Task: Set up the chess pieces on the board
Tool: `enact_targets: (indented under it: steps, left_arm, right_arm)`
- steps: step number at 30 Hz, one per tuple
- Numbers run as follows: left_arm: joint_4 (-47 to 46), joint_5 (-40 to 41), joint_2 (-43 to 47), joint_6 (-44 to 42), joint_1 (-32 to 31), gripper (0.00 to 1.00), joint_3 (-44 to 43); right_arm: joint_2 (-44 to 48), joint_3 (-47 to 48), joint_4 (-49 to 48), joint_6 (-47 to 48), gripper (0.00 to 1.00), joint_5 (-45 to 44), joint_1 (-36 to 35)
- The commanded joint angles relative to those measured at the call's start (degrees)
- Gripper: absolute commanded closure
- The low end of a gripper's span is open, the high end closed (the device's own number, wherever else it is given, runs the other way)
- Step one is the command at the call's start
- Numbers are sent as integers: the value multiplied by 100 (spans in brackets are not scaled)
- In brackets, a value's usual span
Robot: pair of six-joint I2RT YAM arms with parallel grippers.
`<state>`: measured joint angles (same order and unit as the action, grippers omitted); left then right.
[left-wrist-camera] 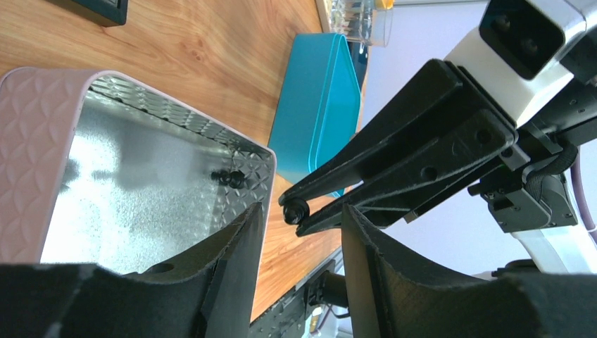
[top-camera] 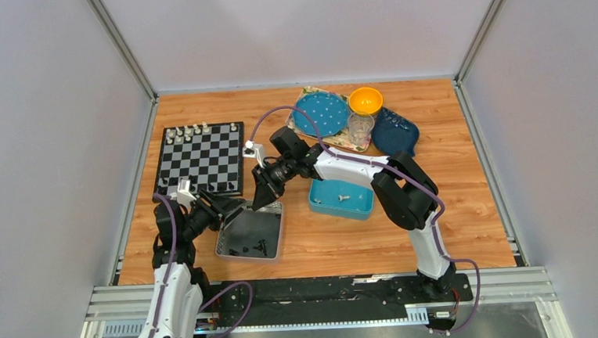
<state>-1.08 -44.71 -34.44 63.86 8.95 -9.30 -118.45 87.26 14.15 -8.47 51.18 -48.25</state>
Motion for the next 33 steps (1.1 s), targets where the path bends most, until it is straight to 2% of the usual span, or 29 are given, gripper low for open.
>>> enact_targets:
  steps: [1,17,28,33]
  left_arm:
    - [-551,-100,-19,189,-121,49,77]
    - [-648,-64,-169,198,-236,59,130]
    - [-577,32,-186,153,-236,59,130]
    - [-613,24,-213,154,-245,65,113]
  right_arm:
    - [-108,115,-457,-568,91,138,43]
    - [-222,54,-826,-1095,92,199,70]
    - [-222,10,-958,-1218,92,279,70]
    - [-266,19,-984,-1254,92,305,70]
